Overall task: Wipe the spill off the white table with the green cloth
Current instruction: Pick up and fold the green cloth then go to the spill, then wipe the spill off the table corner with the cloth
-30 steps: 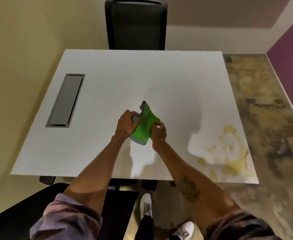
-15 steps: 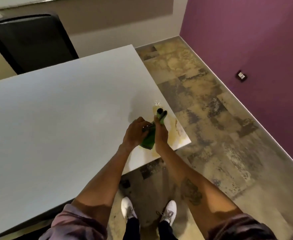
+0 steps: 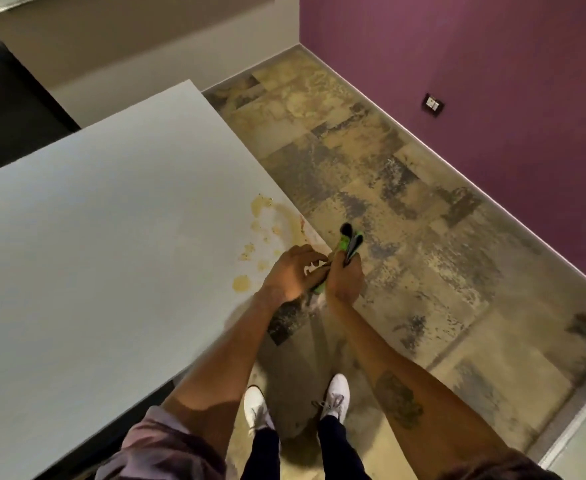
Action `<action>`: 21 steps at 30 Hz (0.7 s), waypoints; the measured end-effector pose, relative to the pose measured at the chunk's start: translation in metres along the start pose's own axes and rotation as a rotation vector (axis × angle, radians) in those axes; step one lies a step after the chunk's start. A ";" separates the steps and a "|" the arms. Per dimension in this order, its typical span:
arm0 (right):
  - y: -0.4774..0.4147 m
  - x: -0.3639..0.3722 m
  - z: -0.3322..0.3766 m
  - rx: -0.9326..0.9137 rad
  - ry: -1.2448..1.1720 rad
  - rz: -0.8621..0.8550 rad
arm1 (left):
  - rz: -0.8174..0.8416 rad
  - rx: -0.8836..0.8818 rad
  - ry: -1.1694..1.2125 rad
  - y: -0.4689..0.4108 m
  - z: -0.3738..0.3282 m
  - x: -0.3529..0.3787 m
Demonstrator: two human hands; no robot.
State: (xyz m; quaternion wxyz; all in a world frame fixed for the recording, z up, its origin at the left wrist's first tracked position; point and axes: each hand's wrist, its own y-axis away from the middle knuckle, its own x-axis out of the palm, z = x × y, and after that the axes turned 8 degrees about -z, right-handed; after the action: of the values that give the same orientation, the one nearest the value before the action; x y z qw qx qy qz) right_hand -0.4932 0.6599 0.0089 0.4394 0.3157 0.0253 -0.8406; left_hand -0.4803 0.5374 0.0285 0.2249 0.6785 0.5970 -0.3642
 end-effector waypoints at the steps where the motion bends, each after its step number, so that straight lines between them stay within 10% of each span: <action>1: 0.003 -0.001 -0.009 0.002 -0.021 -0.008 | 0.002 -0.003 -0.014 0.002 0.004 0.002; 21: 0.133 0.086 -0.149 0.244 -0.281 0.164 | -0.298 -0.425 -0.418 0.069 0.221 -0.024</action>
State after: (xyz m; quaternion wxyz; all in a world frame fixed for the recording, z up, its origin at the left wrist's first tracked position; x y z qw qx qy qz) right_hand -0.3523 0.5644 -0.1264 0.4642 0.2469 -0.1641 -0.8346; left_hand -0.4631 0.3457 -0.1017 0.4232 0.4321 0.6935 -0.3916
